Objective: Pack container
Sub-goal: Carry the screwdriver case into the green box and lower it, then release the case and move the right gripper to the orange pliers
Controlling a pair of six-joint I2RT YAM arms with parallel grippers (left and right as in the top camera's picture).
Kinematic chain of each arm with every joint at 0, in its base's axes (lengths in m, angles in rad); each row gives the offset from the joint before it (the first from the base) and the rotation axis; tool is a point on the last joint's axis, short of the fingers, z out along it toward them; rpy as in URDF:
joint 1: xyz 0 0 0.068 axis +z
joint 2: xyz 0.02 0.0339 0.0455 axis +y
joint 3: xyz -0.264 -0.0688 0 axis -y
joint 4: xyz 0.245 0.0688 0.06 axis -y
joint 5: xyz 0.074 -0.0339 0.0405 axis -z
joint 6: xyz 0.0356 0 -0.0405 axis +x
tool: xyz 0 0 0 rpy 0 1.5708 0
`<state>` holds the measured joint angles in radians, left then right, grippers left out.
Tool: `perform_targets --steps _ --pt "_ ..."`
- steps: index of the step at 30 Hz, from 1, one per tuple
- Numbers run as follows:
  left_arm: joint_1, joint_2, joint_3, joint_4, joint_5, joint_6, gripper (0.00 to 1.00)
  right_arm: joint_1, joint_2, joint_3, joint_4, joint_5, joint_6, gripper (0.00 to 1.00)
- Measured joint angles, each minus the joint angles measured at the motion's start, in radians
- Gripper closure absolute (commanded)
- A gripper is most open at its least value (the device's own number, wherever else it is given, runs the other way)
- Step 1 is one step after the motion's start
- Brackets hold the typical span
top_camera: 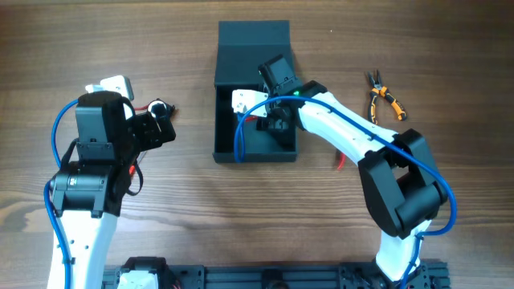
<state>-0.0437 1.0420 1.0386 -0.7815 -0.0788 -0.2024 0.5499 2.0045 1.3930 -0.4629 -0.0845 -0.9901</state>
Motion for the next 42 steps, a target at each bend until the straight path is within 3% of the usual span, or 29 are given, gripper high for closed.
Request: perform_targets --steps 10,16,24,32,38,41,42 --pt "0.0 0.0 0.0 0.0 0.0 0.0 0.0 -0.007 -0.001 0.043 0.008 0.022 0.098 0.33" --pt "0.0 0.0 0.0 0.0 0.0 0.0 0.0 0.002 -0.006 0.078 -0.055 0.027 0.102 0.31" --pt "0.0 0.0 0.0 0.0 0.0 0.0 0.0 0.002 -0.007 0.078 -0.088 0.067 0.095 0.12" --pt "0.0 0.0 0.0 0.0 0.0 0.0 0.0 0.002 -0.007 0.078 -0.085 0.068 0.1 0.14" --pt "0.0 0.0 0.0 0.0 0.0 0.0 0.0 -0.003 -0.129 0.116 -0.081 0.108 0.311 0.15" --pt "0.0 0.0 0.0 0.0 0.0 0.0 0.0 -0.046 -0.295 0.16 -0.077 0.198 0.477 0.0" --pt "0.0 0.0 0.0 0.0 0.0 0.0 0.0 -0.073 -0.35 0.172 -0.096 0.217 0.511 0.0"
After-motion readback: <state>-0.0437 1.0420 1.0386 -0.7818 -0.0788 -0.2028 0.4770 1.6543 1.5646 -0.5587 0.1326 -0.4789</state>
